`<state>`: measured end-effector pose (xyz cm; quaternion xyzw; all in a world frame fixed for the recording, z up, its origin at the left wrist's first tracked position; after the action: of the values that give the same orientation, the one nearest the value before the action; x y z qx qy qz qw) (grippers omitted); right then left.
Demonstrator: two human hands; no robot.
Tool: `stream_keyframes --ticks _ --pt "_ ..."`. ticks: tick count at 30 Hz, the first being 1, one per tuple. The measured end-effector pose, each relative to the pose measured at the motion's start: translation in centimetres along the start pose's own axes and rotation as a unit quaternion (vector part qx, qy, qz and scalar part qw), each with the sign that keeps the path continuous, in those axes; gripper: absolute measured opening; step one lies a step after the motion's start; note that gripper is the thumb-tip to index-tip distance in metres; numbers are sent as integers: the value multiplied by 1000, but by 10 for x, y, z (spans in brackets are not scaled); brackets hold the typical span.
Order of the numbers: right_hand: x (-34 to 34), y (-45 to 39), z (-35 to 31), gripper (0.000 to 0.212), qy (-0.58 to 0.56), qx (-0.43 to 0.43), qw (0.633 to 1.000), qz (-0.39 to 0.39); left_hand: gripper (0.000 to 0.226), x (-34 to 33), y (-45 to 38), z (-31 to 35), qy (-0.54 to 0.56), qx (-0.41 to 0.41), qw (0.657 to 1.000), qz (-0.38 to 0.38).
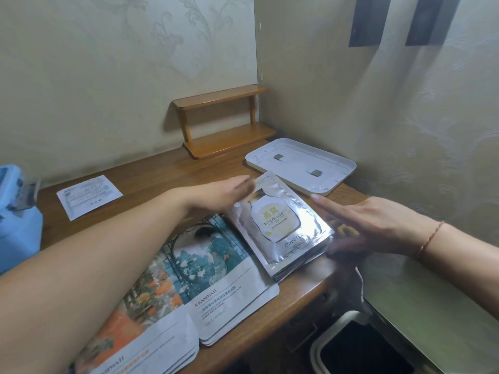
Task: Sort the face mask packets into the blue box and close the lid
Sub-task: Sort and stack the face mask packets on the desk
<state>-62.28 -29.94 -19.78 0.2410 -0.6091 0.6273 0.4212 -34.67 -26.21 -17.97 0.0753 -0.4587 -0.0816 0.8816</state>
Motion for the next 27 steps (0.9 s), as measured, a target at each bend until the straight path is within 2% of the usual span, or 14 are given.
stream_keyframes --ticks 2,3,5,10,14,18,21,22,24,27 --pt "4 -1 -2 89 -4 29 999 12 82 -4 -8 10 98 28 995 13" --pt "4 1 -2 91 -4 37 999 16 76 -5 -11 14 117 34 992 20" --pt "2 4 -3 87 4 50 998 22 77 -6 -17 20 112 46 992 32" --pt "-3 10 -5 67 21 83 996 27 99 -4 -29 16 84 56 994 52" --pt "-7 12 -3 65 25 78 996 27 102 -5 -32 12 92 55 992 61" --pt "-16 18 0 64 42 63 997 24 89 -6 -28 18 114 60 991 41" --pt "-7 20 -3 56 47 35 998 34 80 -3 -22 22 67 60 995 53" --pt "-1 18 -5 53 59 20 997 53 78 1 -19 21 37 60 996 61" --pt "17 8 -11 42 84 -12 987 138 73 12 -10 18 -15 54 994 90" --pt "28 -32 -39 32 16 -69 964 258 71 41 12 -14 -101 78 982 140"
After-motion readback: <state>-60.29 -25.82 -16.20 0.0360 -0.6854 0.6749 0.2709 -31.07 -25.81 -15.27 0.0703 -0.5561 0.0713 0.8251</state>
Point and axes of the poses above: each hand's wrist, its own y-axis away from the middle knuckle, its own x-axis out of the back of the hand, z = x × y, the point moved 3 cm from there along -y, towards the middle knuckle, and after that the axes turned 7 degrees about z, right-handed, at the moved point
